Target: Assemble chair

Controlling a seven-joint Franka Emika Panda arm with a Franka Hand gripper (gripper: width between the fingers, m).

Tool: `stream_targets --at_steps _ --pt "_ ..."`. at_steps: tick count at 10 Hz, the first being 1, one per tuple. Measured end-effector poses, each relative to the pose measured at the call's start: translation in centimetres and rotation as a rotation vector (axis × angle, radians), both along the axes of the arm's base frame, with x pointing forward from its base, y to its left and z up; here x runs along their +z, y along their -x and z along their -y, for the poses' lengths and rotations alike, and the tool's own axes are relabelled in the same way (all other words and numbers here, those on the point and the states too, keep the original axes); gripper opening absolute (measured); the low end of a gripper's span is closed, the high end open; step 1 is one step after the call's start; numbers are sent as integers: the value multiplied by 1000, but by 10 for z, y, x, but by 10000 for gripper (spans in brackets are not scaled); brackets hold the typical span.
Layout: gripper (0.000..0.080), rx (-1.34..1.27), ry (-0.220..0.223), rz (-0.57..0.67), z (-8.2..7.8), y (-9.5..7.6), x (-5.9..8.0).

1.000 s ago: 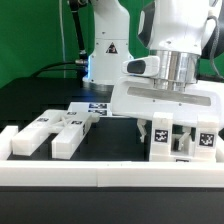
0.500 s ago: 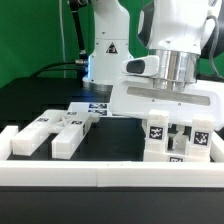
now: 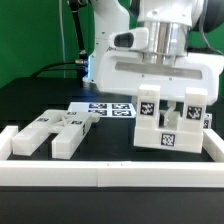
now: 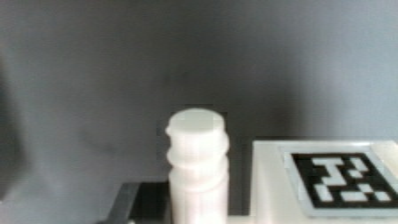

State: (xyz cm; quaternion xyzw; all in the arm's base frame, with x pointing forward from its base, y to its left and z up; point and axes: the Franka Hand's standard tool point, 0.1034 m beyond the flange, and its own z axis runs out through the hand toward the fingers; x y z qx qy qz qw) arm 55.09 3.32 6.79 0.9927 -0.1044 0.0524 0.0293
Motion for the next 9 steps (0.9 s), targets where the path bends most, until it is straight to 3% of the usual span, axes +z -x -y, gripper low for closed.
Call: stream_targets --at_steps 1,2,3,6,9 --pt "253 -2 -6 4 5 -2 9" --pt "253 -5 -5 -22 4 2 4" --pt "254 -13 -18 -126 5 10 2" --pt "254 -29 -35 -297 10 12 1" --pt "254 -8 -63 -544 9 21 8"
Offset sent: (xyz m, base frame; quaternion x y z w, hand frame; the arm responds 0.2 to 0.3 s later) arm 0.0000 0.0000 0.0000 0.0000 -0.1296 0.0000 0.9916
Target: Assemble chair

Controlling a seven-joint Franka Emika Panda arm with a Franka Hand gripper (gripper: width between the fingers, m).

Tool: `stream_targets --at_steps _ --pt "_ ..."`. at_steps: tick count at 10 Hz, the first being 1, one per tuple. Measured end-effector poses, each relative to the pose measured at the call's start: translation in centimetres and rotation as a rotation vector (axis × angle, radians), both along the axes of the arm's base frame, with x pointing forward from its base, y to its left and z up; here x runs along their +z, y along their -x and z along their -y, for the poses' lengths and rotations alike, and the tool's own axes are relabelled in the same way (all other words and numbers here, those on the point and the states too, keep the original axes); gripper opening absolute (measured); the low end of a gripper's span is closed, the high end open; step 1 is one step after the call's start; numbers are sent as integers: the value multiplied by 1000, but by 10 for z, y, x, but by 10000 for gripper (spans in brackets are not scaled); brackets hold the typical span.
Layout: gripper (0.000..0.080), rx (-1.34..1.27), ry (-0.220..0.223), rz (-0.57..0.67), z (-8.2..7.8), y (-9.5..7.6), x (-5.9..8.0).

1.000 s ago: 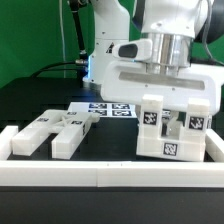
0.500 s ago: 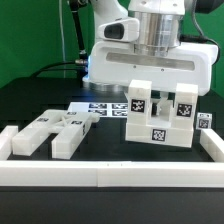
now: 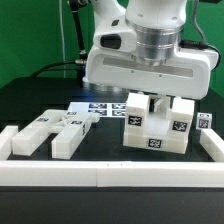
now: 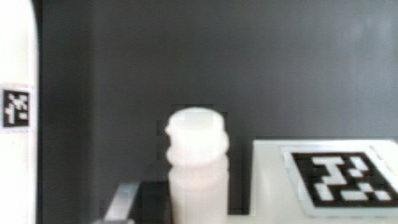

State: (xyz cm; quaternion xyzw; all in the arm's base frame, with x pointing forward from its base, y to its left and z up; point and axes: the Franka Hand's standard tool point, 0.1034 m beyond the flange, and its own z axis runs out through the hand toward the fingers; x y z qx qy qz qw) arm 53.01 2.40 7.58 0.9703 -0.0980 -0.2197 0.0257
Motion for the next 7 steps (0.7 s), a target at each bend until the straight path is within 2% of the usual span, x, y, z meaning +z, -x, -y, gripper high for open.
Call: stream_targets --at_steps 5,7 --pt "254 -43 -3 -326 18 15 -3" --pt "254 -25 -86 -472 20 25 7"
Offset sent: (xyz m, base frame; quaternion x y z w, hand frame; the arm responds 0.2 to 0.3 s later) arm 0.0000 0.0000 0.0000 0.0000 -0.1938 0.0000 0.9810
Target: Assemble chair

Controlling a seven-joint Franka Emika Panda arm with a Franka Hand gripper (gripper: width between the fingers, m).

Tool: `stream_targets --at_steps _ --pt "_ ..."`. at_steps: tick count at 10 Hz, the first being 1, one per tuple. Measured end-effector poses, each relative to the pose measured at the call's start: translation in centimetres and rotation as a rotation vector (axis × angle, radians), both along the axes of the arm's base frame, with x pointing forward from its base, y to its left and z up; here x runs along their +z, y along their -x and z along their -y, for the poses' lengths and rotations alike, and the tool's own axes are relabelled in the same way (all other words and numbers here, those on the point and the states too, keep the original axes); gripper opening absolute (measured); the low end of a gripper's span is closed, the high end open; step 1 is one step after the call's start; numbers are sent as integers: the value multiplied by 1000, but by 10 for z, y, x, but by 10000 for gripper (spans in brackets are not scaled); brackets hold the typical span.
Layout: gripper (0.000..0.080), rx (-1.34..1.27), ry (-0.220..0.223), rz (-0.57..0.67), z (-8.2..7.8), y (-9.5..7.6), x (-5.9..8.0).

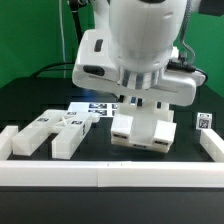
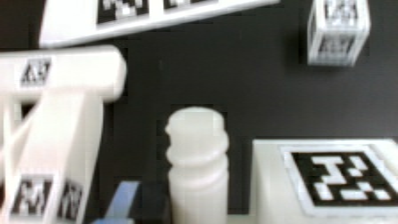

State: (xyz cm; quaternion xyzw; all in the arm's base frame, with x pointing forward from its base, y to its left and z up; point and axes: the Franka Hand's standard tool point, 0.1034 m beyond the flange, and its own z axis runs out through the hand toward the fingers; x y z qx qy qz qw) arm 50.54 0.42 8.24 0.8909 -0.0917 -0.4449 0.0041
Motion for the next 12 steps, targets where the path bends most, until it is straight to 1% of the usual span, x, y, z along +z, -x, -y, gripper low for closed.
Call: stream_targets --at_steps 2,3,4,5,6,7,8,9,10,12 --pt "254 -25 -31 -93 7 1 0" --pt "254 -39 -36 -159 11 6 0" --pt "254 -40 -32 -155 13 4 -5" --pt "307 -39 -31 -147 13 2 -4" --pt "442 -40 -31 -148 14 2 -4" --pt "442 -42 -31 -148 15 3 -4" --pt "604 -43 -31 -149 15 3 -4" --pt "635 -44 -31 -149 16 3 -5" --pt "635 -46 -31 -149 17 3 -5" --pt "647 -57 -29 -152 25 1 -10"
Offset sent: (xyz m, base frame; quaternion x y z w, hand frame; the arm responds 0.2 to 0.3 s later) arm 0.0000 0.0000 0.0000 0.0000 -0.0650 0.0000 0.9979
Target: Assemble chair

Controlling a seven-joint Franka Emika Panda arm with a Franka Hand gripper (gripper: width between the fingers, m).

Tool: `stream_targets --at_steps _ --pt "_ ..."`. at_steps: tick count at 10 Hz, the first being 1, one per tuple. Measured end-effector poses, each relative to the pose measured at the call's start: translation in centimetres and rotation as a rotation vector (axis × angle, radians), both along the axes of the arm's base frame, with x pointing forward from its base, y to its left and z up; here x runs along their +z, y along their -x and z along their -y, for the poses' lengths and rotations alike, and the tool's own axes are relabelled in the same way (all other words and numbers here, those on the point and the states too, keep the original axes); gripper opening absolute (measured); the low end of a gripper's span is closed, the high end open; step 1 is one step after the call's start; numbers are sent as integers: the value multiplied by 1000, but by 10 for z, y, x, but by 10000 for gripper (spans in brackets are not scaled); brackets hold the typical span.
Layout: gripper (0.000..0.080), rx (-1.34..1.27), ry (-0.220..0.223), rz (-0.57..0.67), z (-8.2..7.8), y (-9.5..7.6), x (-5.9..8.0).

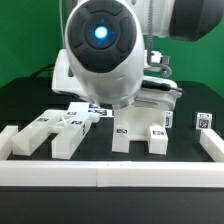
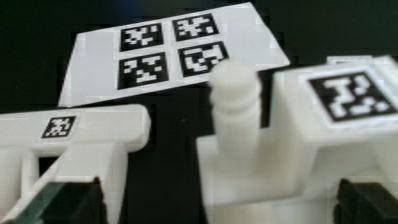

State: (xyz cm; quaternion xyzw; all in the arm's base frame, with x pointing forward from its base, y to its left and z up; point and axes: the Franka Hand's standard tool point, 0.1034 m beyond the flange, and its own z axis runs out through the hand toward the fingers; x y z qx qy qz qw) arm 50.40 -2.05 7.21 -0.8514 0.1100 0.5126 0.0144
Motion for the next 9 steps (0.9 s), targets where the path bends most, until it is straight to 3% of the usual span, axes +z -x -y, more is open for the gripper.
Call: stream_targets --at_steps 7,9 --pt "648 -27 4 24 20 -11 2" --pt "648 -4 38 208 24 -32 5"
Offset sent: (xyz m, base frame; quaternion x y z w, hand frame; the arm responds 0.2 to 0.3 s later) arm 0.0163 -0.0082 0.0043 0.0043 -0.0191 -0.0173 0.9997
